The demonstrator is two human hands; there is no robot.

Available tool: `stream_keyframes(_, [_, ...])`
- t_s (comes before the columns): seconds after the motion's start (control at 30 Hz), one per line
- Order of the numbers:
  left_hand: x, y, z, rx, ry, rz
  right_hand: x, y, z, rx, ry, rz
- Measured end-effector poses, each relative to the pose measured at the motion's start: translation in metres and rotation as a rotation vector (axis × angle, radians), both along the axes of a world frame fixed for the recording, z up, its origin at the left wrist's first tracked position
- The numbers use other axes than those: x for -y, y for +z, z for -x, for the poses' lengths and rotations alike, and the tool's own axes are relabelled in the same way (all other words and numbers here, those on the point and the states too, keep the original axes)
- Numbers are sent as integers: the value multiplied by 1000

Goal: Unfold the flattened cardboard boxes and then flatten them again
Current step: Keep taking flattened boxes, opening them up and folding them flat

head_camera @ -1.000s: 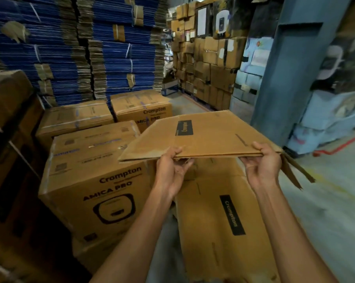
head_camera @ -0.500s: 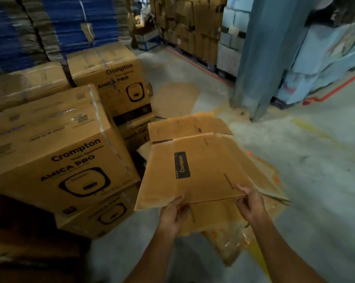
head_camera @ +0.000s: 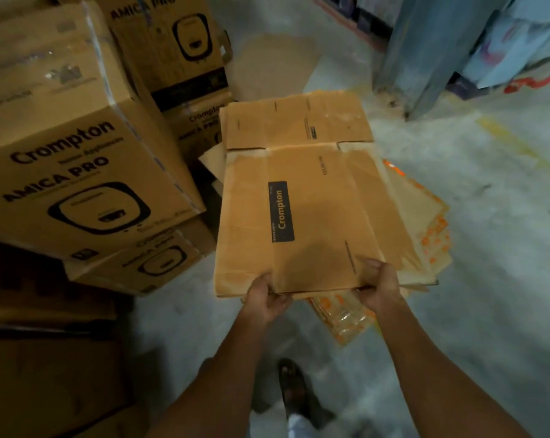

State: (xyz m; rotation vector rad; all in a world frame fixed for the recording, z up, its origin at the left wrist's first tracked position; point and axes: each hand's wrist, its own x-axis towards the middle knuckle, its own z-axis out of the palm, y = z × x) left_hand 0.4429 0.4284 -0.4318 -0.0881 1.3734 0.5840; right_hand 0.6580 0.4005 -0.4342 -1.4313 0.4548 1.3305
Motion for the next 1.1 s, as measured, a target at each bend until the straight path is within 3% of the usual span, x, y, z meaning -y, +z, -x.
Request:
stream_keyframes(0.1, [-1,-11,13,21,-90,36,4,-7,-8,-2,34,14])
stream_keyframes(0.2, [1,-11,24,-70,-150,-6,5,-12,-8,17,92,31])
stream_keyframes(0.33, [-5,7,33,-152,-120,-146,-10,-1,14,30,124,-81])
stream_keyframes(0.63, [-25,67,99,-217,21,-352,-71,45,121,131,525,-254])
stream_keyframes(0.87, [34,93,255,-436,320,-393,-98,84,293,166,1016,-351])
stream_keyframes(1.1, [160,92,413,-524,875,-241,-50,87,513,87,1505,-430])
